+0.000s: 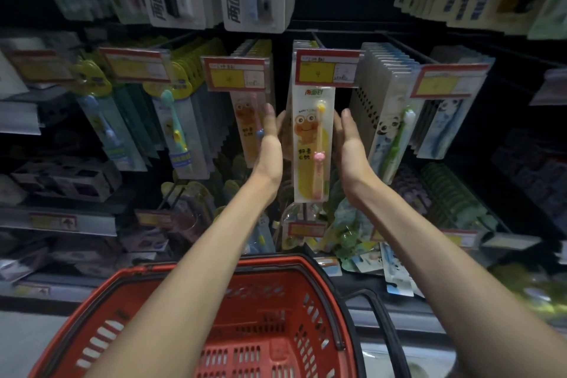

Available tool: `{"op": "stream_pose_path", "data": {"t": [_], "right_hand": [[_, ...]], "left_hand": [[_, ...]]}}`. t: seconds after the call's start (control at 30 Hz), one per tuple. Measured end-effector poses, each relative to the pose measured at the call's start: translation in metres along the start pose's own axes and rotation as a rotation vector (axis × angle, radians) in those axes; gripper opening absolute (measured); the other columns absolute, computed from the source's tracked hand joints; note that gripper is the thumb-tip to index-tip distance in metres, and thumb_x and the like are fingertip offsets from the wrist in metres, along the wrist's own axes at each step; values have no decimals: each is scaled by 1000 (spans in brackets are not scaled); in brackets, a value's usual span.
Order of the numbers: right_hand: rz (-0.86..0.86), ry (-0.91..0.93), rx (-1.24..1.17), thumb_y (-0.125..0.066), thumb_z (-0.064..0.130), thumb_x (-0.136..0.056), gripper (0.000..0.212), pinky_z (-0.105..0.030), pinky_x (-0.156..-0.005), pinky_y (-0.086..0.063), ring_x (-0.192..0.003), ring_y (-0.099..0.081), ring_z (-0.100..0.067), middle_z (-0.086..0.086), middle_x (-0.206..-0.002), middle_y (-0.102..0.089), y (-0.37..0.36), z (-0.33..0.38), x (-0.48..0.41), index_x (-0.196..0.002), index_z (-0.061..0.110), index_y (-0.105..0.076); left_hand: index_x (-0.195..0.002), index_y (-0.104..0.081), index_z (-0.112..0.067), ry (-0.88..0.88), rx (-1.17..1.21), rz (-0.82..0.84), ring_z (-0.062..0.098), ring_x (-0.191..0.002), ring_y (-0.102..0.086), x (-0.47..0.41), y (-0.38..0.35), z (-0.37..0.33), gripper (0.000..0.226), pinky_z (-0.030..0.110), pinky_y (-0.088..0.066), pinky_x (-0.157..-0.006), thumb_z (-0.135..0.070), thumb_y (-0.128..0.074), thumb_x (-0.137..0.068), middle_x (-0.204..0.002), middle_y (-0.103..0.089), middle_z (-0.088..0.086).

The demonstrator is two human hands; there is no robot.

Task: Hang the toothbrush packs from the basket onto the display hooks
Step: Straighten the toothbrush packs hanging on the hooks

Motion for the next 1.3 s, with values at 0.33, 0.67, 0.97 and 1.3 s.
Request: {"op": "stream_pose_path", "data": {"t": [0.33,0.67,0.97,1.3], "right_hand": [[-28,-78,-100,-14,61,-108,71,-44,-118,-40,-136,-57,-21,-6,-146,-62,0,-9,-10,-154,19,-48],[-42,-74,-118,-18,54,-111,68,-22,-79,-58,-102,-73,-12,-8,-125,-73,-1,-9,-9,-144,11,-58],[-9,-74,-73,-15,54,-111,65,-17,-66,-58,-101,-71,-7,-4,-126,-72,-2,-10,-9,-146,16,-56],[-72,-85,-97,-20,58,-109,60,-21,-79,-58,-99,-70,0,7,-121,-70,-1,-11,-20,-144,24,-55]], "left_hand": [[-146,-57,-31,26,25,-19,18,-134,-57,-1,-2,8,77,49,-34,-122,-74,-12,-102,-142,-66,-1],[-132,-64,-14,41,53,1,-8,-72,-72,-1,-7,7,68,9,-56,-62,-56,-16,-109,-100,-72,-6],[-128,-61,-31,36,25,-24,0,-103,-65,-8,-4,14,59,20,-47,-78,-64,-17,-106,-115,-70,-11],[-160,-36,-25,-10,42,-41,8,-130,-52,-18,-4,15,67,25,-34,-100,-61,-17,-108,-155,-51,-2]]}}
Point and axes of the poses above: each hand's wrist, its own x-axis away from the middle knuckle, its own y-axis out of the back of the hand, z = x × y, the point moved 3 cm from there along -x, towards the middle knuckle
